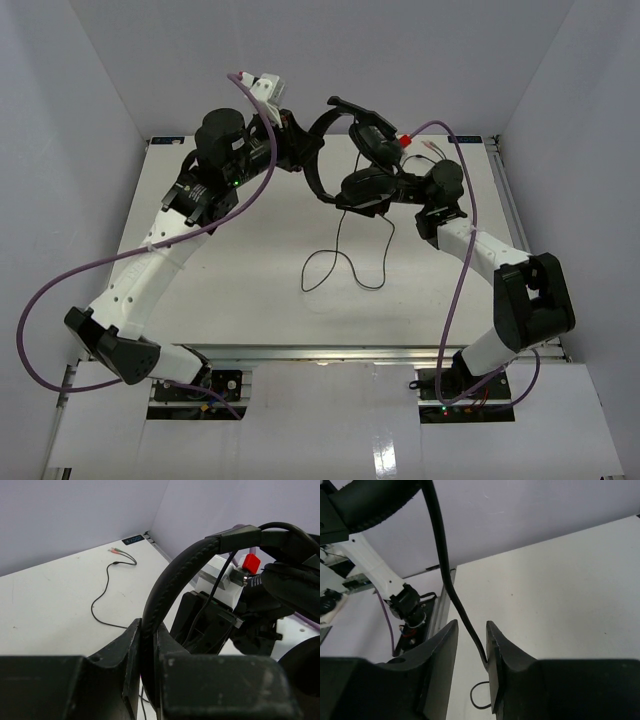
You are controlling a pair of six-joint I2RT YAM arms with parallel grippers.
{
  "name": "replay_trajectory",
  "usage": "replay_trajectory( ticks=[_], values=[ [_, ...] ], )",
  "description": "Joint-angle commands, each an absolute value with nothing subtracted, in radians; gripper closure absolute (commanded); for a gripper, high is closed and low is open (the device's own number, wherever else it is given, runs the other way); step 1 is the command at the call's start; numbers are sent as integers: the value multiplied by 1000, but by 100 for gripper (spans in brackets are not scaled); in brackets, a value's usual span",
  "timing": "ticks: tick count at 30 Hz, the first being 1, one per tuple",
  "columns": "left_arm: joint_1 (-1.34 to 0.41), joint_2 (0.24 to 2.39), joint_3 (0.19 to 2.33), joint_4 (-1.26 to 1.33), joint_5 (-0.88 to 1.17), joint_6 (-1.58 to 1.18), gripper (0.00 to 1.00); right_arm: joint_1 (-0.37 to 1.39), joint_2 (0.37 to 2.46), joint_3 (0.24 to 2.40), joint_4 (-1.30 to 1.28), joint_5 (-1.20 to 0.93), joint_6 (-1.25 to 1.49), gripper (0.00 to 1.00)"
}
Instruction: Wrap the headphones
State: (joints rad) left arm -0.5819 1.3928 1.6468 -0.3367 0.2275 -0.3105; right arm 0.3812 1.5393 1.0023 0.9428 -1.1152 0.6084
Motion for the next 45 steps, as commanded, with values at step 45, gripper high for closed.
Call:
replay_trajectory(
  ticks=[45],
  values=[
    [-523, 1629, 1918, -177, -530, 25, 100, 708, 1379, 820, 1299, -1121, 740, 58]
  ],
)
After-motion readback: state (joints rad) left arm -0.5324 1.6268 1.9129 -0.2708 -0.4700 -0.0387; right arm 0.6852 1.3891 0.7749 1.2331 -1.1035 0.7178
